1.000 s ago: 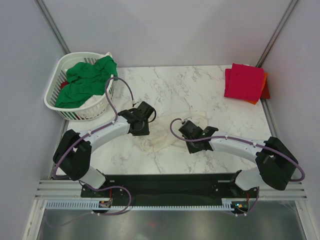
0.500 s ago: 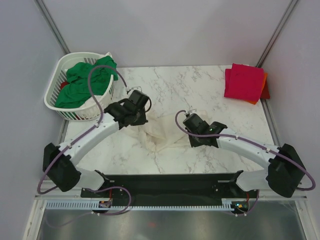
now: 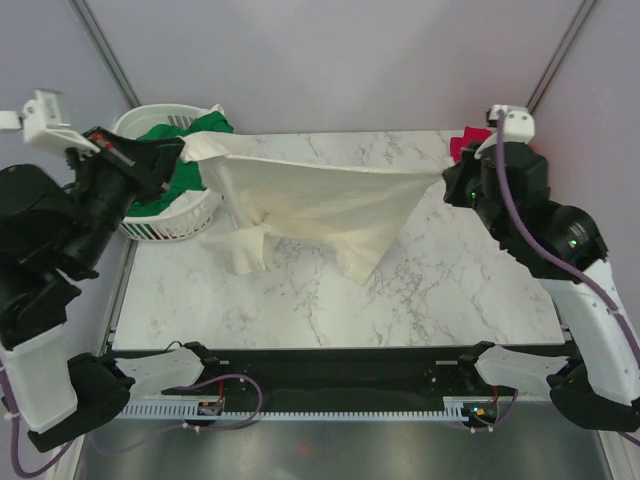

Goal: Fold and stack the t-shirts
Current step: Flatten the tshirt out

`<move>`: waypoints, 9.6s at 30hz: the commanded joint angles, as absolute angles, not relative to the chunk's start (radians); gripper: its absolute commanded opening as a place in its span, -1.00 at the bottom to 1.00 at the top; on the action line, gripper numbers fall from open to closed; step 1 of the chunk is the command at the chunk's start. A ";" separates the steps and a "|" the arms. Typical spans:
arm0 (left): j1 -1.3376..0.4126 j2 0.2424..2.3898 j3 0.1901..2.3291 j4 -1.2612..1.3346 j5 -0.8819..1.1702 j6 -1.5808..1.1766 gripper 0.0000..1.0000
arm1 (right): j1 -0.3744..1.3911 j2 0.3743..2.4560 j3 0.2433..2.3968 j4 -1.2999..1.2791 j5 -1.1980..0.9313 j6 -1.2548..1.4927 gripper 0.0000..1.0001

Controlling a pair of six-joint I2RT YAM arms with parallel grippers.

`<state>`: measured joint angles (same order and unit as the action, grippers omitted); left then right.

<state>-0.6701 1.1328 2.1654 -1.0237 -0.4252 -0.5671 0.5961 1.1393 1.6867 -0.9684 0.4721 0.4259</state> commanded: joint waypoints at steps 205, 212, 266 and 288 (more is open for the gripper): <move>-0.420 1.008 0.899 -0.773 -0.233 -0.410 0.95 | 1.266 1.968 1.272 -0.526 0.302 0.657 -0.20; -0.420 1.014 0.896 -0.773 -0.233 -0.408 0.95 | 1.269 2.000 1.266 -0.512 0.311 0.644 -1.00; -0.879 0.906 0.654 -0.905 -0.023 -1.136 0.83 | 0.910 1.158 1.016 -0.810 0.442 0.503 0.96; -1.247 1.223 0.624 -0.836 -0.164 -1.454 0.56 | 0.724 1.074 0.930 -0.782 0.276 0.454 0.96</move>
